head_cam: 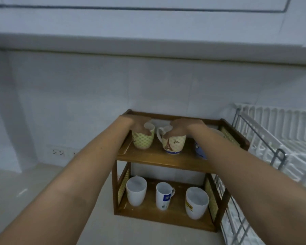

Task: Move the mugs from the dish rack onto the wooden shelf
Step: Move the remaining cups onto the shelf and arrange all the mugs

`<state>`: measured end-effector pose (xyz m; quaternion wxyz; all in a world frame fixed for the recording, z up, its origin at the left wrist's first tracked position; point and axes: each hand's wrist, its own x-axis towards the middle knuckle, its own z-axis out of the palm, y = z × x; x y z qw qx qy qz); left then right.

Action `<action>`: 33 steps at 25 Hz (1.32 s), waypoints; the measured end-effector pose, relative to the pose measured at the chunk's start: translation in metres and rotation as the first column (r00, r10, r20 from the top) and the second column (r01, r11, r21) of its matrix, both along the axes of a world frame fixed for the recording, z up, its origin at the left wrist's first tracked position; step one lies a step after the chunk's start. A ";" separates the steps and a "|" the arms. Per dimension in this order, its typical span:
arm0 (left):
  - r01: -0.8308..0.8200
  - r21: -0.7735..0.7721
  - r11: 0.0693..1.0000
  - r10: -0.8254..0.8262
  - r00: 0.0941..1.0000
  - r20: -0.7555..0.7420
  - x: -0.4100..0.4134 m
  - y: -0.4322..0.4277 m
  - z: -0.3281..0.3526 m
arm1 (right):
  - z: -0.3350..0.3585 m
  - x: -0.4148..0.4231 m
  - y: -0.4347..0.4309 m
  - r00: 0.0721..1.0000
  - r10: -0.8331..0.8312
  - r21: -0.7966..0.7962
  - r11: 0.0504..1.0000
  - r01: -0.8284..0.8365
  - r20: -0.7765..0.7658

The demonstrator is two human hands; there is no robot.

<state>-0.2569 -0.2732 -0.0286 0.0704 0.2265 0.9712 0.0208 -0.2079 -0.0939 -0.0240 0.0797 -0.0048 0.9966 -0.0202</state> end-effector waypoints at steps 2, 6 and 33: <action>-0.015 0.014 1.000 0.015 1.000 0.007 -0.005 0.002 -0.002 | -0.005 -0.006 0.004 1.000 0.004 -0.049 0.999 -0.005 -0.023; -0.057 -0.029 0.998 0.053 0.992 -0.113 -0.007 0.007 -0.001 | -0.007 -0.012 0.011 0.997 0.044 -0.071 0.996 -0.048 -0.057; 0.214 0.197 0.957 -0.192 0.973 -0.125 0.010 0.093 -0.029 | 0.018 0.025 0.103 0.996 -0.073 0.081 0.994 0.068 0.057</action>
